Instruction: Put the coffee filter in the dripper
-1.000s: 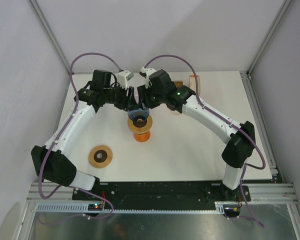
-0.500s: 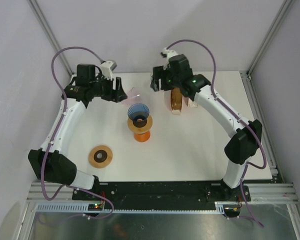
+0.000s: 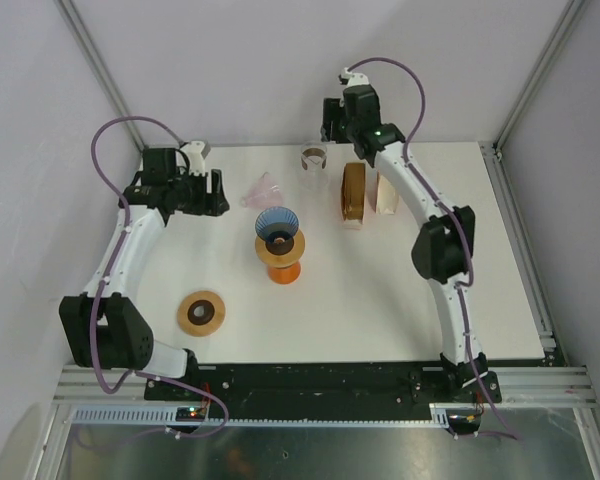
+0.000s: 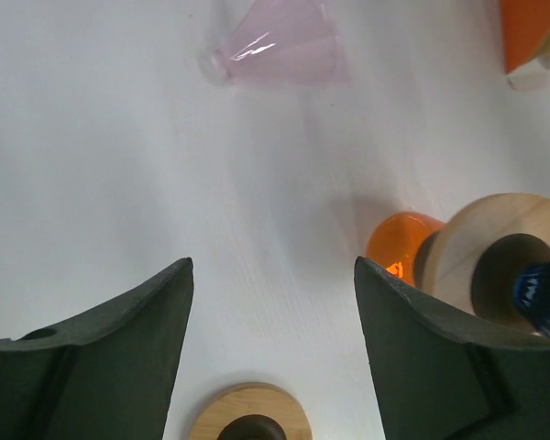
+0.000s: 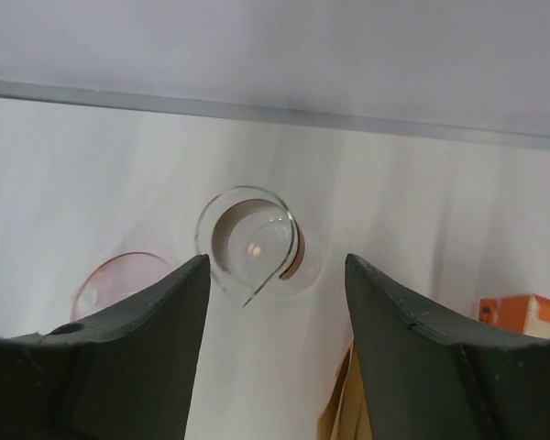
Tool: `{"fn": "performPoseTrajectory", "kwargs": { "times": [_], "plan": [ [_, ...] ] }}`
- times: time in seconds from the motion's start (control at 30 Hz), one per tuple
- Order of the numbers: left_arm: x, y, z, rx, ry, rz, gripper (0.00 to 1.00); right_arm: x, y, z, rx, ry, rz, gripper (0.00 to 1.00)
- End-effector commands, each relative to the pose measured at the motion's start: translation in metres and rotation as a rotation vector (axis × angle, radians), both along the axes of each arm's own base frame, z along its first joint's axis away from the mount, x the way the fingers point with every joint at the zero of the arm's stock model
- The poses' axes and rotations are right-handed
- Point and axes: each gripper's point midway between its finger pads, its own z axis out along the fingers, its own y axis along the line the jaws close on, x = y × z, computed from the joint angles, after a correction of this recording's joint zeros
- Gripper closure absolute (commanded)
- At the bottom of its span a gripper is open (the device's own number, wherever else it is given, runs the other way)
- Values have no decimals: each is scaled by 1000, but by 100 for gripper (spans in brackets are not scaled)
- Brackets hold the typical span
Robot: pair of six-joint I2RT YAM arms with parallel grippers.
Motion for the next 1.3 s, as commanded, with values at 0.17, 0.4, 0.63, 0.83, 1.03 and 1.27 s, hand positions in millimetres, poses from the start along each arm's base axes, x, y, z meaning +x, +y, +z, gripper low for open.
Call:
{"fn": "performPoseTrajectory", "kwargs": {
  "times": [0.17,0.4,0.63,0.83,1.03,1.27],
  "plan": [
    [10,16,3,24,-84,31,25,44,1,-39,-76,-50,-62,38],
    [9,18,-5,-20,-55,28,25,58,7,-69,-63,-35,-50,43],
    [12,23,-8,-39,-44,32,25,59,14,-92,-158,-40,-62,52],
    [15,26,-11,-54,-29,39,26,60,15,-99,-204,-50,-62,65],
    [17,28,-14,-68,-18,46,26,58,25,-100,-209,-58,-20,79],
    [21,32,-12,-84,-18,54,26,50,35,-92,-210,-59,17,99]
  ]
}}
